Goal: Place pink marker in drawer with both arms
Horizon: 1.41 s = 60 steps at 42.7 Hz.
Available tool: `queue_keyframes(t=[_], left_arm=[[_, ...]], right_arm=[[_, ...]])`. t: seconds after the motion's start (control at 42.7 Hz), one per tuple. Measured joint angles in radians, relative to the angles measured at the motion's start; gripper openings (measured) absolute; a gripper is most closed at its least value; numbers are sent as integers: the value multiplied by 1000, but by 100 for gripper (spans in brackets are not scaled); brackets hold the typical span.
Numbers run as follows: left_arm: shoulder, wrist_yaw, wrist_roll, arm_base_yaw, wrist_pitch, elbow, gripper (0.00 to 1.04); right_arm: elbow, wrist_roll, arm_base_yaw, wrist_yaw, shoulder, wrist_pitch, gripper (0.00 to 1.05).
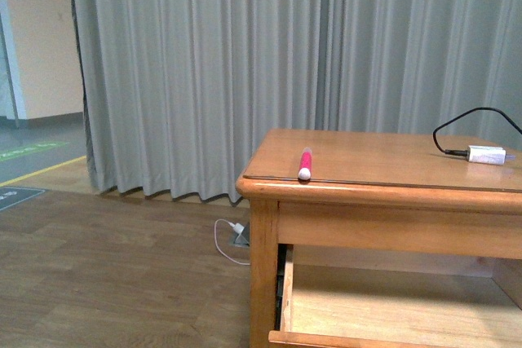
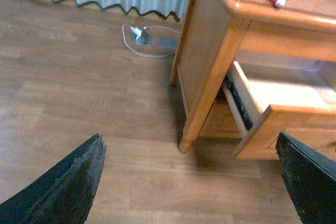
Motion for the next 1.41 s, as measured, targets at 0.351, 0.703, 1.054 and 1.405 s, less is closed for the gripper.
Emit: queue_keyframes(t=[0.351, 0.703, 1.054, 1.405], left_arm=[[787, -48, 98, -91, 265, 507, 99], [1289, -138, 71, -214, 42, 1158, 99], [1549, -194, 80, -309, -98, 1495, 99], [1693, -230, 103, -347, -167, 1646, 99]], right_arm=[[0, 0, 0, 0, 0, 0, 96], [0, 0, 0, 0, 0, 0, 96], [0, 0, 0, 0, 0, 0, 96], [0, 0, 0, 0, 0, 0, 96]])
